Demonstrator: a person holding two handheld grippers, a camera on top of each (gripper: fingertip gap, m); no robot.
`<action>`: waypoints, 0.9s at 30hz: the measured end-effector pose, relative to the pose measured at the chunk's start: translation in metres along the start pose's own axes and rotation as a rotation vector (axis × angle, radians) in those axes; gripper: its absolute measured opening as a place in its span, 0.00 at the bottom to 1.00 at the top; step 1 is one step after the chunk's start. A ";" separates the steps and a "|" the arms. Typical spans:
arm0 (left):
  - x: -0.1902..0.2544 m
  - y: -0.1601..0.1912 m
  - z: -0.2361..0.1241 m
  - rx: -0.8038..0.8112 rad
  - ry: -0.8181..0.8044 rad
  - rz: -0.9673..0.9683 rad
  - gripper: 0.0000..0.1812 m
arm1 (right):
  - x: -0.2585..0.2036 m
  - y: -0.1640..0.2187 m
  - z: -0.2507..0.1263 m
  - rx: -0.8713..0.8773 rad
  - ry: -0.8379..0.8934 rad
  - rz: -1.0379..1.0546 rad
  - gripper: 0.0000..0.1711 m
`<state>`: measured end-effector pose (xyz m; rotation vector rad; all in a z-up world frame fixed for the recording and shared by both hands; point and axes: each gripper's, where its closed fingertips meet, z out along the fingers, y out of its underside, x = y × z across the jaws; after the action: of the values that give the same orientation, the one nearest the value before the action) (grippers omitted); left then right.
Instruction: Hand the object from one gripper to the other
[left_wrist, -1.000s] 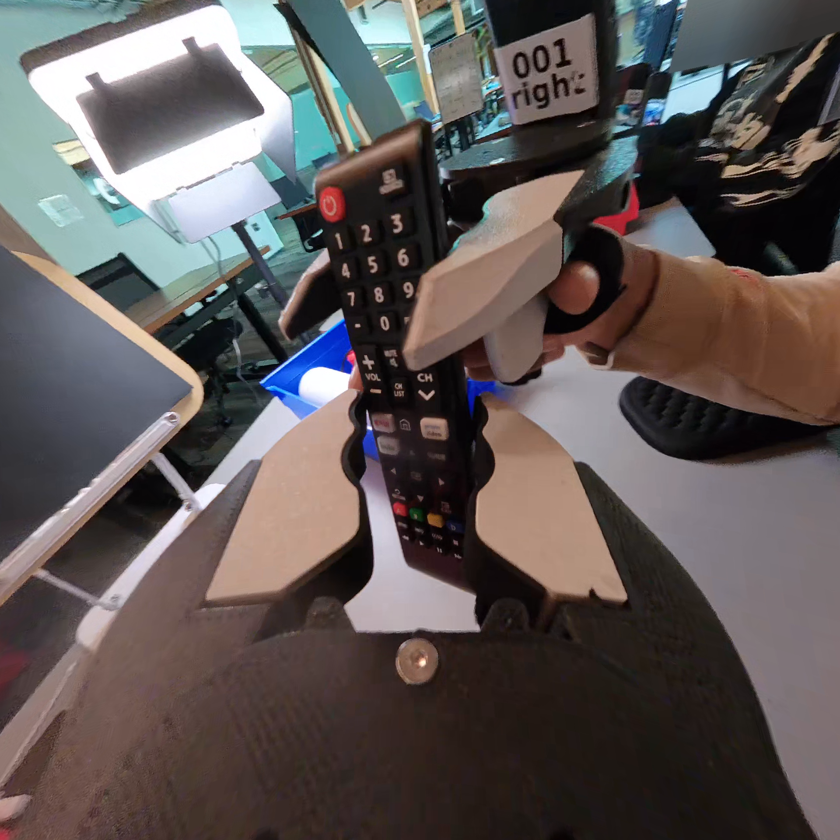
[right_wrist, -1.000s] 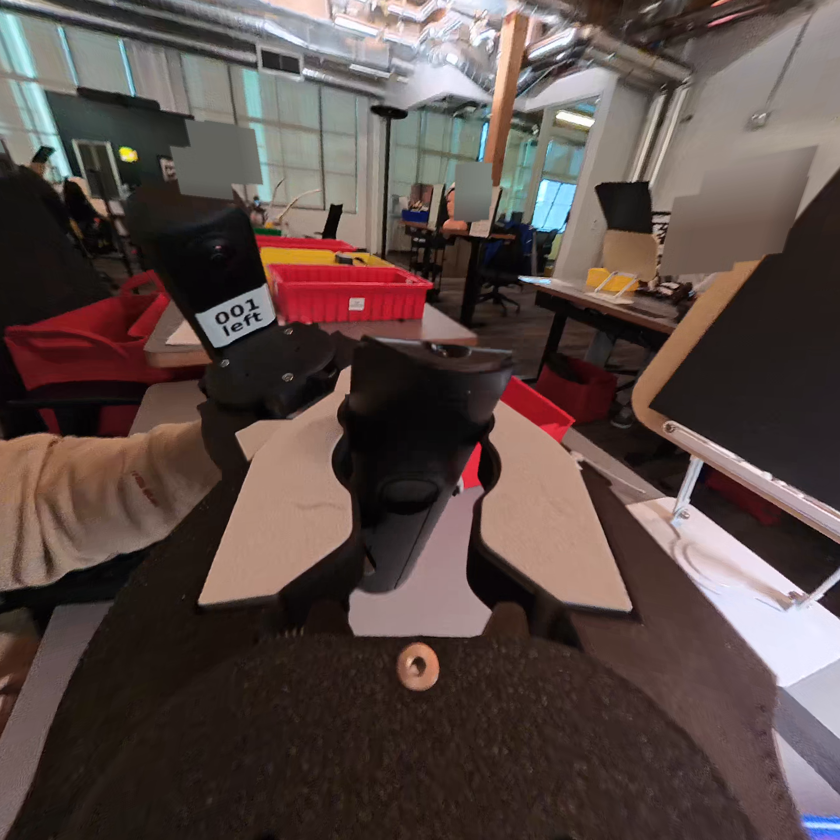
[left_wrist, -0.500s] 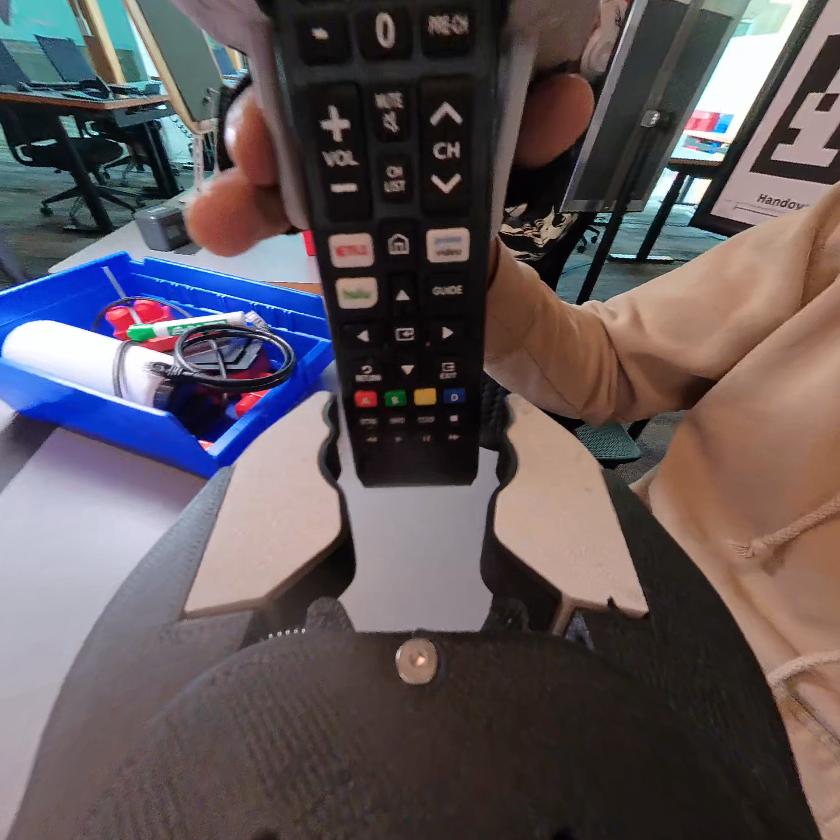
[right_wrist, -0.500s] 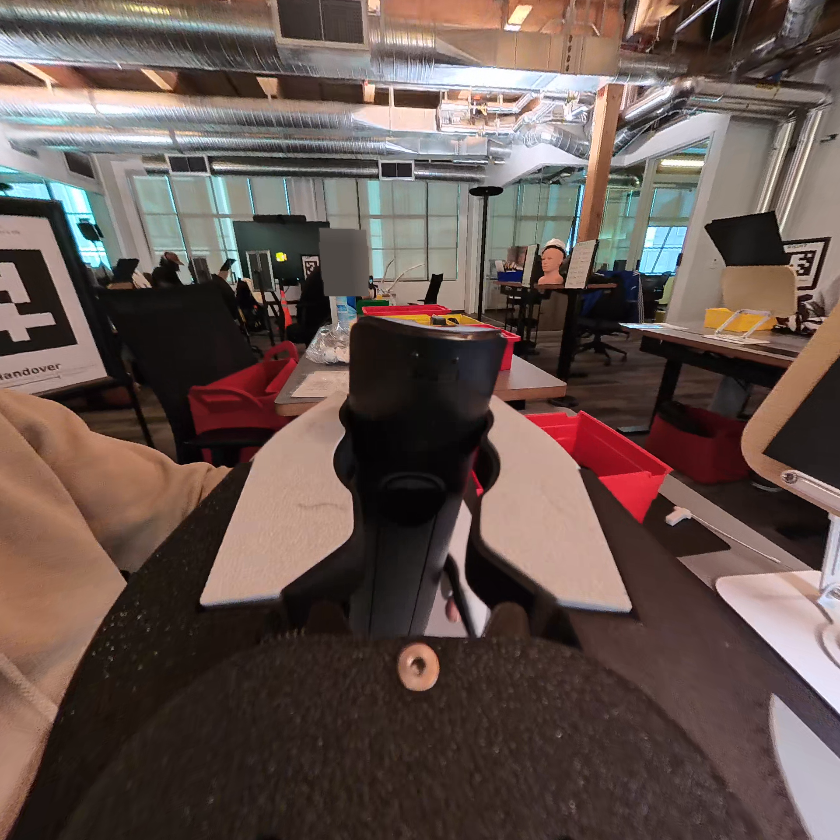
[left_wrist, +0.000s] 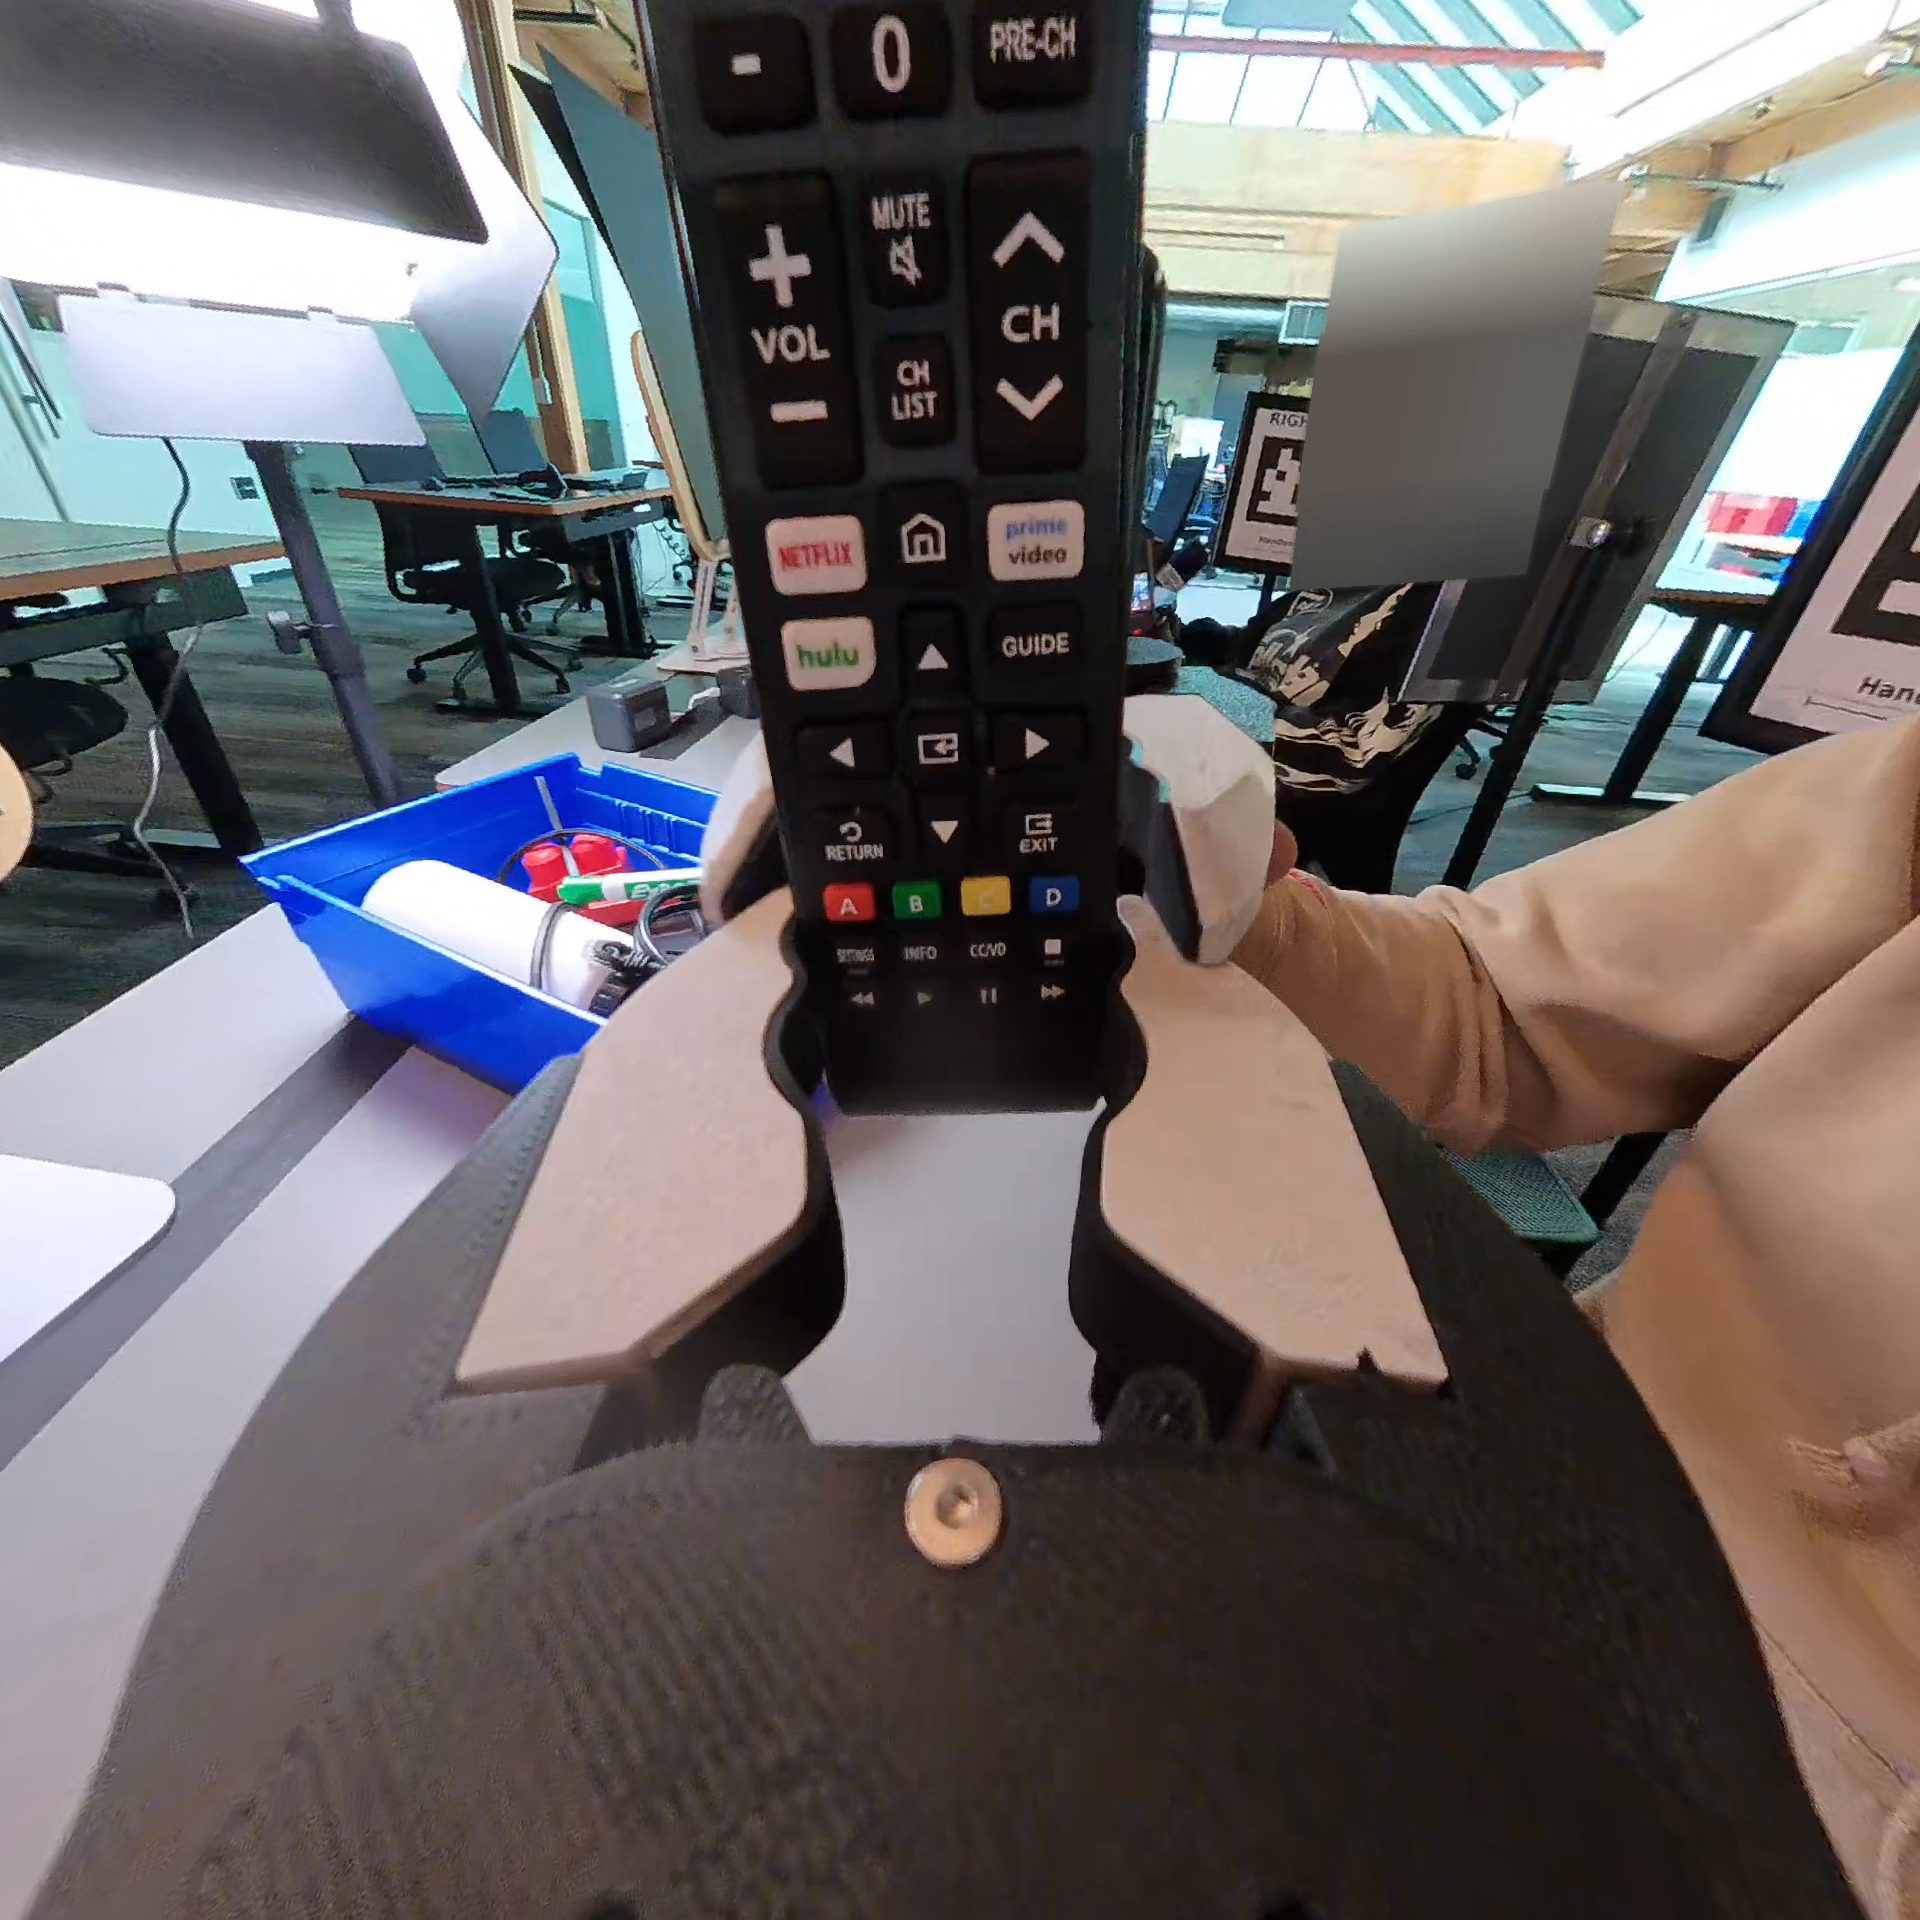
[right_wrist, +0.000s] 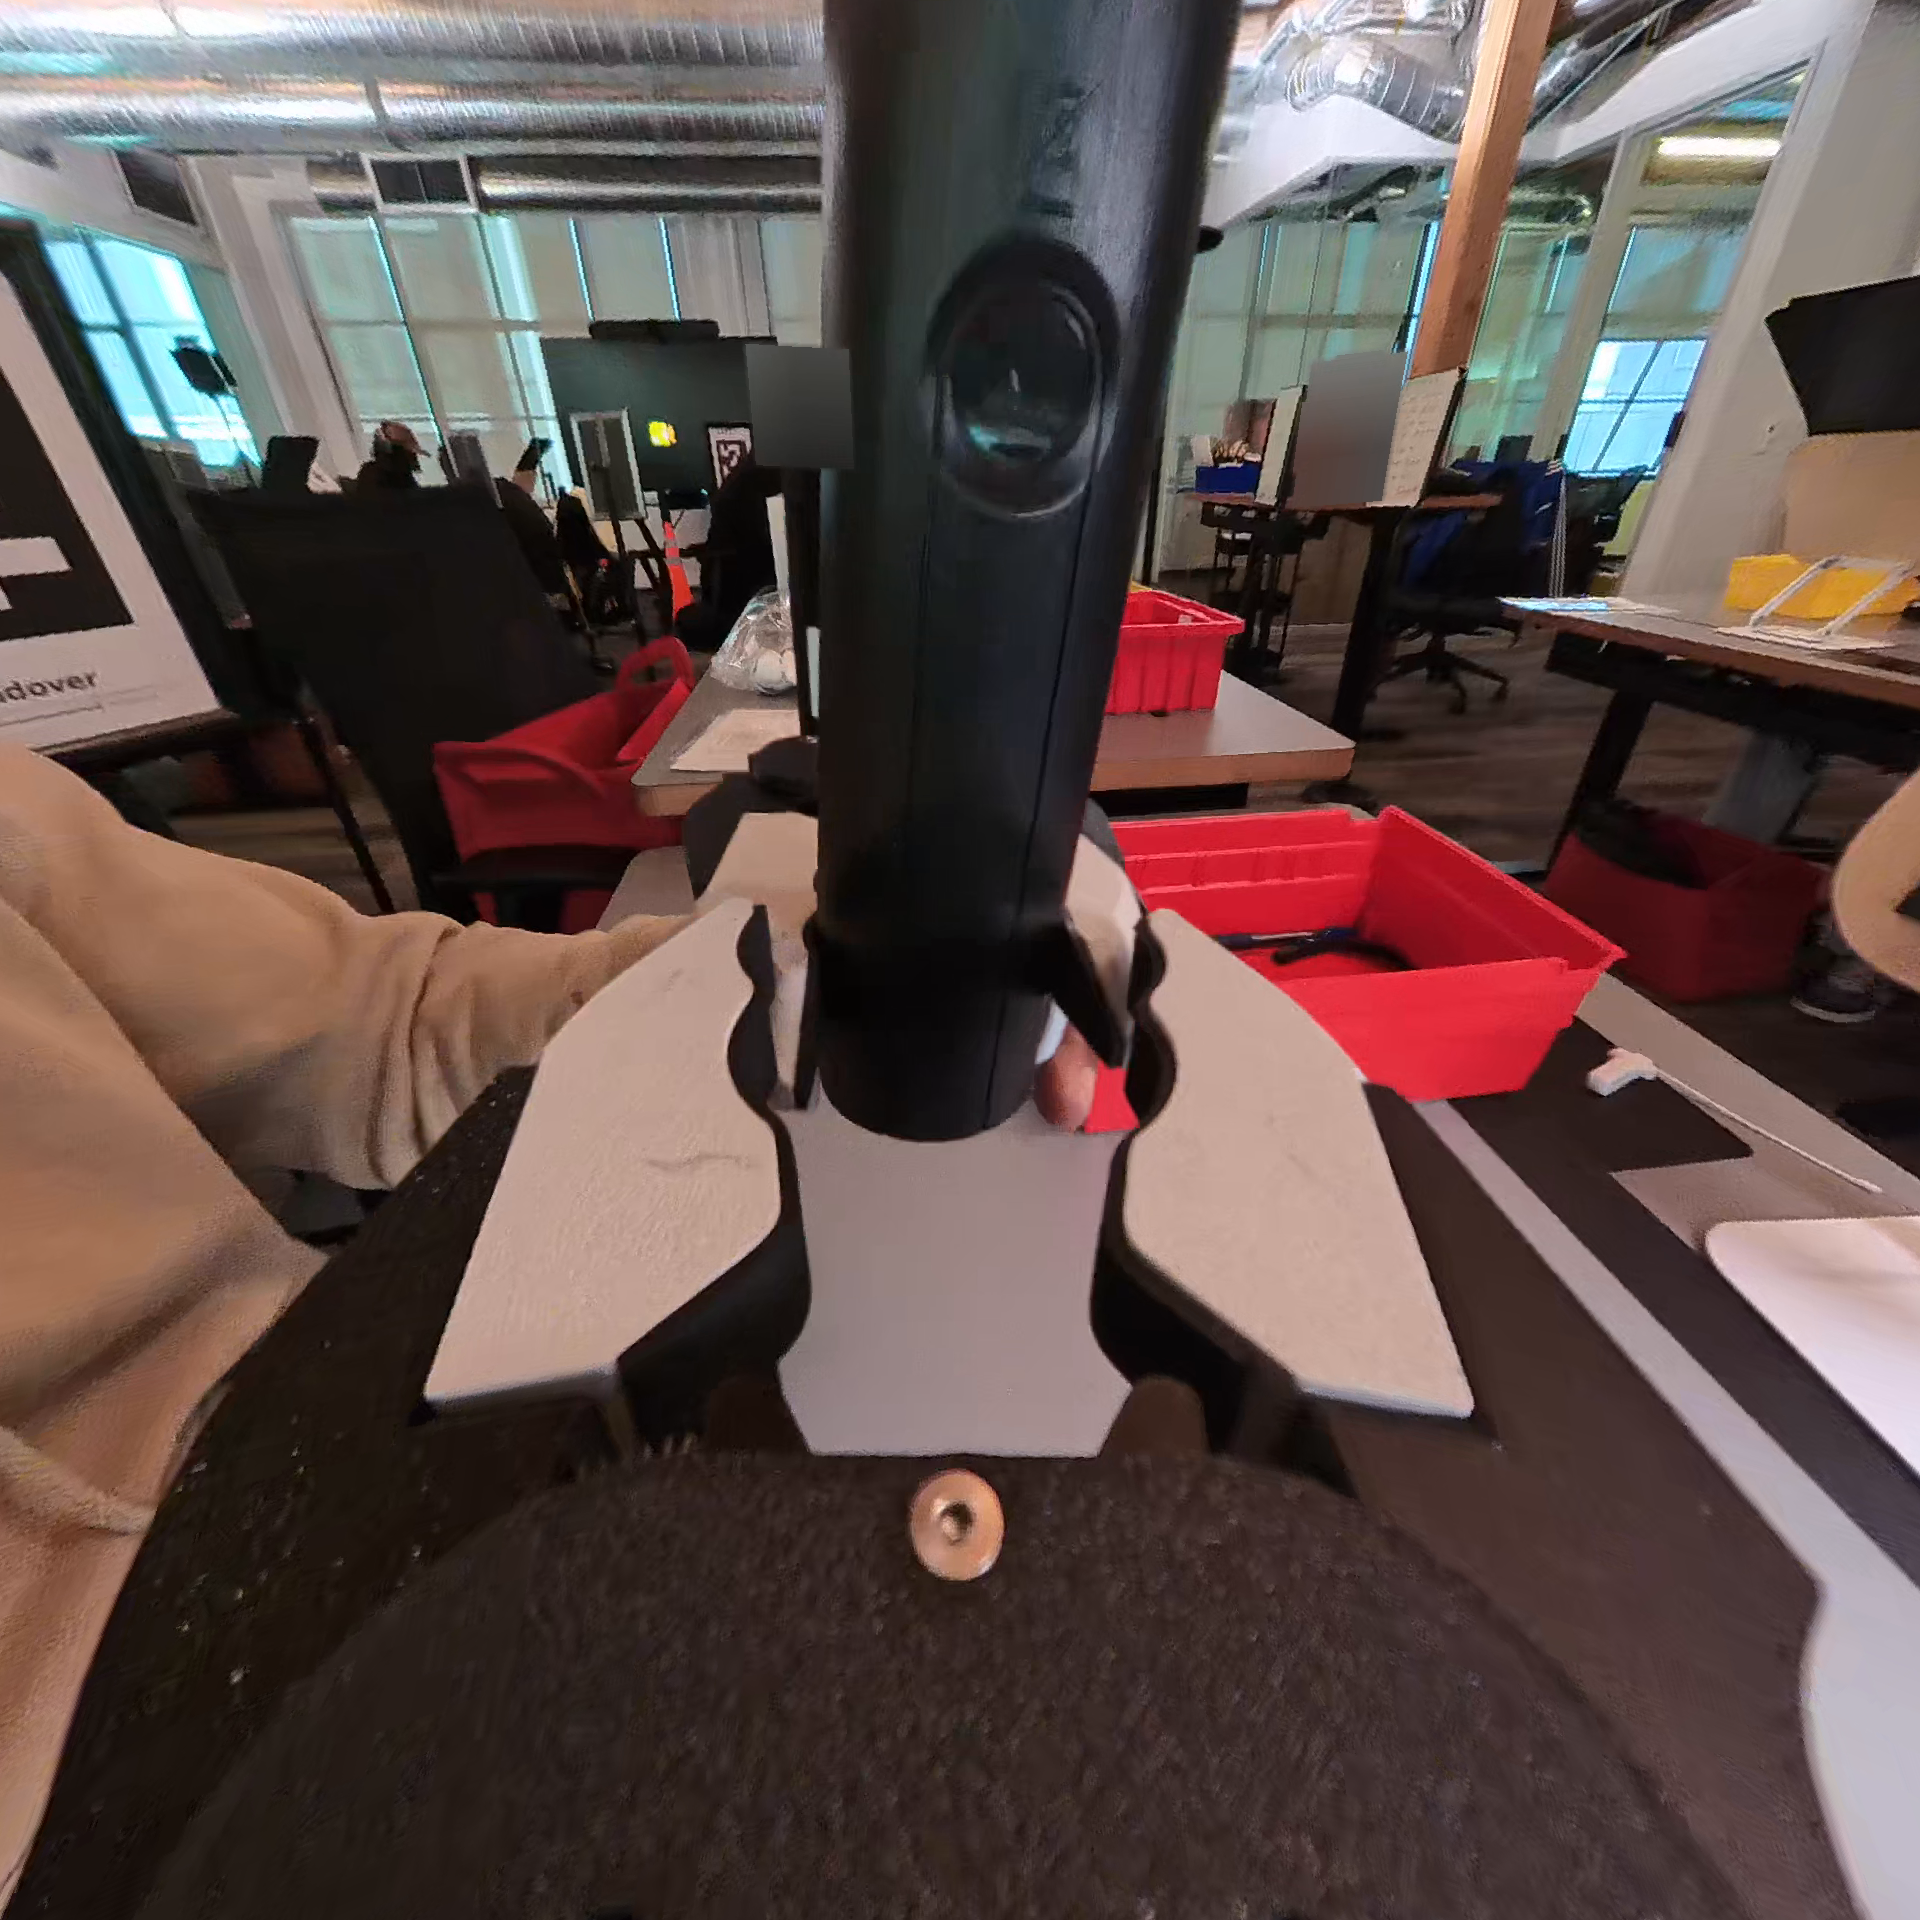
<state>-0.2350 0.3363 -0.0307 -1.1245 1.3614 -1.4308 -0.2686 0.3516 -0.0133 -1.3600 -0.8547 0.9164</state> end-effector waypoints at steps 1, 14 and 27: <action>0.000 0.001 0.000 -0.006 0.003 -0.001 0.28 | -0.001 0.002 0.004 0.010 -0.005 0.019 0.37; 0.002 0.009 0.004 -0.060 -0.006 0.025 0.28 | -0.008 0.006 0.008 -0.002 -0.017 -0.009 0.35; 0.001 0.015 0.002 -0.071 0.021 0.018 0.29 | -0.002 0.011 0.001 -0.022 -0.043 0.018 0.28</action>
<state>-0.2334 0.3344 -0.0457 -1.1424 1.4435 -1.3943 -0.2710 0.3502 -0.0241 -1.3735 -0.8892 0.9557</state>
